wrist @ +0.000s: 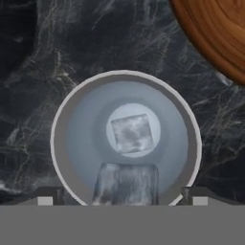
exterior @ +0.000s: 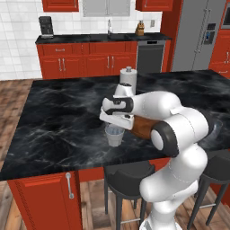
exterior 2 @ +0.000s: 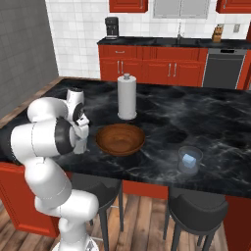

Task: There are four ice cubes in the ice bowl. Place two ice cubes in each glass of water.

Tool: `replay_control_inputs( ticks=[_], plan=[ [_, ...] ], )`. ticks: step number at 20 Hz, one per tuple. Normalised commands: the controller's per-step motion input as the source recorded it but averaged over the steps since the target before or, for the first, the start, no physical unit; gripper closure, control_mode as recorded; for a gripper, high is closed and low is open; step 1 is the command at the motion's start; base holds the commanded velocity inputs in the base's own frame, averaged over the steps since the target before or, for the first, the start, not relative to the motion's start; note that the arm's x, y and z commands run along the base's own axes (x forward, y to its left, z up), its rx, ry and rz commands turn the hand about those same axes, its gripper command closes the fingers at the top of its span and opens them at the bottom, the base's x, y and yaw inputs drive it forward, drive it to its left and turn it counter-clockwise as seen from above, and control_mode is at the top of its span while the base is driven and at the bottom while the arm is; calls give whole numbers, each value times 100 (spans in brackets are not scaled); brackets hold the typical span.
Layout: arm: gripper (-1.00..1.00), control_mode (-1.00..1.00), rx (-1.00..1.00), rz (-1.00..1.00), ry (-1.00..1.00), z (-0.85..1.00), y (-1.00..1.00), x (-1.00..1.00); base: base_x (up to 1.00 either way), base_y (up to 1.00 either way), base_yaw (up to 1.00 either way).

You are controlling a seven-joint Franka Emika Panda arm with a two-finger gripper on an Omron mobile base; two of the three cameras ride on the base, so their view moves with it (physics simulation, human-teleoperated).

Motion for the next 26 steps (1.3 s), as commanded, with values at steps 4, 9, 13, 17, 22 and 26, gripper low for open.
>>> replay_control_inputs(
  ticks=[4,9,13,17,22,26],
  plan=[
    [-100,-100,0,0,0,8,0,19,0,0,0],
    [-100,-100,0,0,0,24,-2,0,0,0,0],
    [-100,-100,0,0,0,43,-1,-19,0,0,0],
    [-100,-100,-3,3,0,34,-19,-70,0,0,0],
    [-100,-100,-5,5,0,21,-71,-49,0,0,0],
    [-100,-100,-8,11,0,36,-74,-50,0,0,0]
  ],
)
